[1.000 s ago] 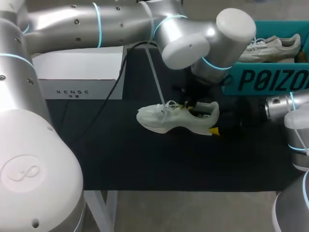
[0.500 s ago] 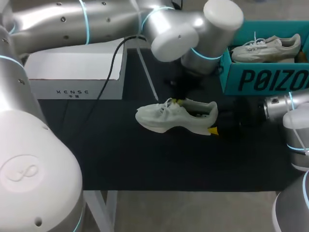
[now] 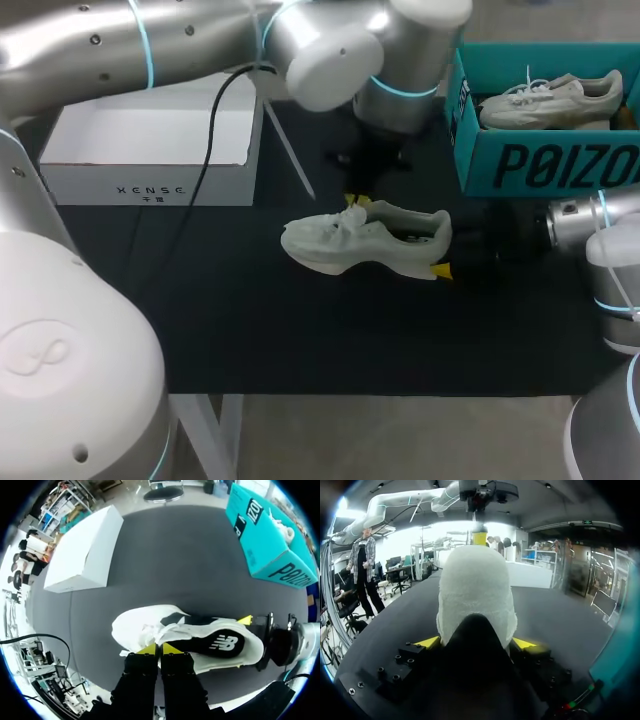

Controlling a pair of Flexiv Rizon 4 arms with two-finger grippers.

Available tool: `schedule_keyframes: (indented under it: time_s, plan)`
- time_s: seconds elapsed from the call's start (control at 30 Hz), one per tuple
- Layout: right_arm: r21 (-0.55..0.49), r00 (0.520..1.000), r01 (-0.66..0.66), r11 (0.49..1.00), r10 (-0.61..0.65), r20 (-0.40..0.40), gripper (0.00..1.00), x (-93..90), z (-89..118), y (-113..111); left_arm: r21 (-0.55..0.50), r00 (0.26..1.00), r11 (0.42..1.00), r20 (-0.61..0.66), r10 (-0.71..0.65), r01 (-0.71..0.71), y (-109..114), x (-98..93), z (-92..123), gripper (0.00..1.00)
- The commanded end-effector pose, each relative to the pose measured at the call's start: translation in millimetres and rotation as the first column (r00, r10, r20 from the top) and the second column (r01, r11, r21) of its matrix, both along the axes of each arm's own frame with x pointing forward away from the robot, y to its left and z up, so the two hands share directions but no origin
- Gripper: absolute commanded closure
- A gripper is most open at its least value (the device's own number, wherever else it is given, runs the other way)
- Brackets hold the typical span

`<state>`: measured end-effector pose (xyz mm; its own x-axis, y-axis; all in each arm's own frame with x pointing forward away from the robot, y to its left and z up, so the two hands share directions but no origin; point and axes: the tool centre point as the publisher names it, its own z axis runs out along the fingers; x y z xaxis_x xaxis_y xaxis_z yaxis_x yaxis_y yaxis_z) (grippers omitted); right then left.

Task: Take the shoe out of the shoebox, open the shoe tongue, remove and reinsert the insole, then place the shoe into the shoebox

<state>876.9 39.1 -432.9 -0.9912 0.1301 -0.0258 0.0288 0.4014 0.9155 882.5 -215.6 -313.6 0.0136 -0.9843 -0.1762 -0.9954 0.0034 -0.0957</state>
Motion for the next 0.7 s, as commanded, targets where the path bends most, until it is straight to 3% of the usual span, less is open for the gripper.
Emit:
schedule_keyframes:
  time_s: [0.03,0.1,0.13,0.2,0.43,0.7]
  plan:
    - [-0.001,1.0,0.0,1.0,0.0,0.001,1.0,0.1,-4,0,-0.045,1.0,0.999,-0.007,-0.021,0.021,11,-4.2,11,1.0]
    - [-0.001,1.0,0.0,1.0,0.0,0.001,1.0,0.1,-4,0,-0.051,0.999,0.998,-0.001,-0.04,0.04,8,-8.0,14,0.98]
    - [-0.001,1.0,0.0,1.0,0.0,0.001,1.0,0.1,-4,0,-0.054,0.999,0.998,0.0,-0.046,0.046,6,-9.2,15,0.86]
    - [-0.001,1.0,0.0,1.0,0.0,0.001,1.0,0.1,-4,0,-0.065,0.997,0.995,-0.004,-0.071,0.07,-1,-13.0,13,0.8]
    - [-0.001,1.0,0.0,1.0,0.0,0.001,1.0,0.1,-4,0,-0.103,0.993,0.987,0.002,-0.122,0.121,-19,-26.1,22,0.69]
    - [-0.001,1.0,0.0,1.0,0.0,0.001,1.0,0.1,-4,0,-0.123,0.994,0.987,0.013,-0.105,0.105,-6,-21.7,36,0.68]
